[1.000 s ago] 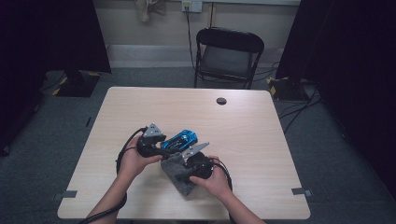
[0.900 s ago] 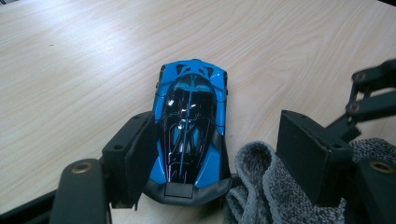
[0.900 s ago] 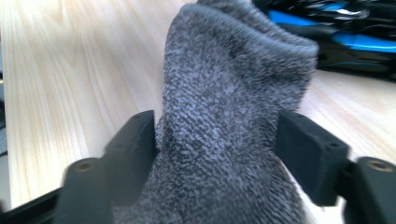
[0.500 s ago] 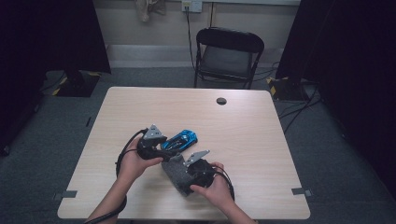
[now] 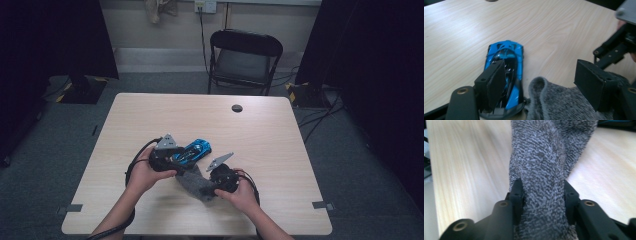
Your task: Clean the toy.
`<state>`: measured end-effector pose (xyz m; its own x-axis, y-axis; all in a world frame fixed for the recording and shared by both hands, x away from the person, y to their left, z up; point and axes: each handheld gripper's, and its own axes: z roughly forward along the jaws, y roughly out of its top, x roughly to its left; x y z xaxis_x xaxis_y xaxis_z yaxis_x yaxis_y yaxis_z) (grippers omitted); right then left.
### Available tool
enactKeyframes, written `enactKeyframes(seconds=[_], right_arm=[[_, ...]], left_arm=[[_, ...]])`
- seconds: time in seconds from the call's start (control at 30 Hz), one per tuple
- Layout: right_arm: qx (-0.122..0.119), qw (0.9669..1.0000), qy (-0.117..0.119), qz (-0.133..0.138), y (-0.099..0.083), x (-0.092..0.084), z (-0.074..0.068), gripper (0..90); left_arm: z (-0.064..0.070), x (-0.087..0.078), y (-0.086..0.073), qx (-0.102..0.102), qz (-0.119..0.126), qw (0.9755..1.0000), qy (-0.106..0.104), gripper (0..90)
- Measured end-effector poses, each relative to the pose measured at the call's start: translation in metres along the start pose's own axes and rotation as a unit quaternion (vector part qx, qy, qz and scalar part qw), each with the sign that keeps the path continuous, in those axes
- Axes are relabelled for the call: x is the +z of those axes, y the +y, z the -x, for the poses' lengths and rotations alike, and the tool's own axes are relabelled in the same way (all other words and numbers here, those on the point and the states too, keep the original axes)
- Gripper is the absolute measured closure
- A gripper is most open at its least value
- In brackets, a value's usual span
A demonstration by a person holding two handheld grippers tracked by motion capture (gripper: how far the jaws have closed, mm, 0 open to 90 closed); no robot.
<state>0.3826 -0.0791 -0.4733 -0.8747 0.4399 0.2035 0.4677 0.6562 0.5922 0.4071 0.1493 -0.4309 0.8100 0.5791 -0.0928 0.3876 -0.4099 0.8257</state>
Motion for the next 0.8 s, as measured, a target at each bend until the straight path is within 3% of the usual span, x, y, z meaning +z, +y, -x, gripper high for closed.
enactKeyframes(seconds=[0.13, 0.17, 0.4, 0.7, 0.8], right_arm=[[0.001, 1.0000, 0.003, -0.008, 0.000, -0.010, 0.013, 66.5], [0.001, 1.0000, 0.004, -0.007, 0.000, -0.012, 0.016, 66.5], [0.002, 0.9999, 0.014, -0.003, 0.003, -0.033, 0.034, 66.5], [-0.010, 0.9995, 0.027, 0.010, 0.014, -0.041, 0.036, 66.6], [-0.012, 0.9995, 0.026, 0.014, 0.018, -0.042, 0.036, 67.0]], left_arm=[[0.007, 0.005, 0.007, 0.011, 0.012, 0.9995, -0.027, 23.7], [0.009, 0.007, 0.010, 0.022, 0.016, 0.9990, -0.035, 23.1], [0.020, 0.024, 0.012, 0.055, 0.006, 0.9953, -0.080, 21.7], [0.024, 0.040, 0.003, 0.096, -0.040, 0.9901, -0.094, 22.3], [0.024, 0.040, 0.002, 0.104, -0.060, 0.9880, -0.097, 31.8]])
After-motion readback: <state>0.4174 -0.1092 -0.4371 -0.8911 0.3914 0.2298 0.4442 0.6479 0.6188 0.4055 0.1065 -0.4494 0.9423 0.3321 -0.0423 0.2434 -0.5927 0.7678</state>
